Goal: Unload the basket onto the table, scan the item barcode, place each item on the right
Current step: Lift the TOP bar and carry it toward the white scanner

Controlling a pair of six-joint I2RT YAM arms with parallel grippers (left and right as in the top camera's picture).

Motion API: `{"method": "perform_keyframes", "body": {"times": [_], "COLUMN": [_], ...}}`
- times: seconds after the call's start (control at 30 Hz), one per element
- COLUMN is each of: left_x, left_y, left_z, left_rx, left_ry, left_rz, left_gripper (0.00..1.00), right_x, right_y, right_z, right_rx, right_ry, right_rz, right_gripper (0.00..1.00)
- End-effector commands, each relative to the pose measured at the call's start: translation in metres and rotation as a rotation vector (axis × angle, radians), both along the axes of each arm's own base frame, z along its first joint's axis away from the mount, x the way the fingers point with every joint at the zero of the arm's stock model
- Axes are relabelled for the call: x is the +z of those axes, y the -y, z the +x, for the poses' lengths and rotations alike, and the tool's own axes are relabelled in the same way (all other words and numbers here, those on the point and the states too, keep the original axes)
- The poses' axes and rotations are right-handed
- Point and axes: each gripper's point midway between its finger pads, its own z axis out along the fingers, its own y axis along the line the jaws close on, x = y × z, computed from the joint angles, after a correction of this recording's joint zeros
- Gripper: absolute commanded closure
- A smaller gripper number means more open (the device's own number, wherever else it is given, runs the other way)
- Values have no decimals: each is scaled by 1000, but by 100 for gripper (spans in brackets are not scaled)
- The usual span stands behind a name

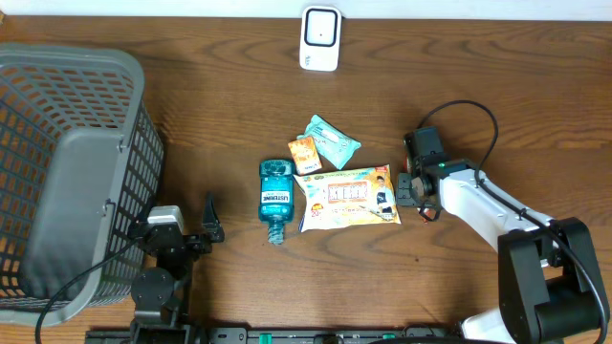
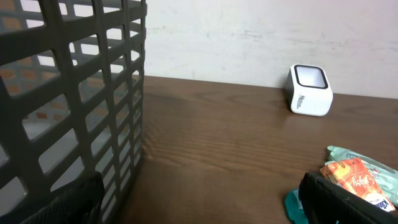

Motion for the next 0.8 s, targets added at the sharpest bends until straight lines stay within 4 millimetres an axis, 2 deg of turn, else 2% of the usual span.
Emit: {"method": "perform_keyframes", "body": {"times": [0.0,0.07,0.2,0.23,0.3,0.43,0.5,0.77], "left_x": [-17,-17,-17,-17,-17,-17,-17,-17], "left_y": [-6,-6,-6,-6,-6,-6,-6,-6], "left_z": [-1,-1,-1,-1,-1,-1,-1,-1], "left_rx": [32,33,32,32,32,32,33,33], "left_ry": [-48,-48,-48,-48,-49,-48,-48,-48], "left_rz": [-1,-1,-1,-1,-1,-1,-1,-1], "left_gripper": [0,0,0,0,0,0,0,0], "right_x": [-27,-12,25,48,76,141,163,216], "right_y": [-3,-13,-20,-33,-56,-103,-115,-136], "right_z": [-32,-26,-15,-10,-6,-21,-31,-58], "right_rx": [19,28,68,123,236,490,575,694], "right_ry": [-138,-121,-73,-31,36,181,230,323], "right_rz": [23,81,108,176,292,555,638,825], "right_gripper": [99,99,99,99,99,99,99,99]}}
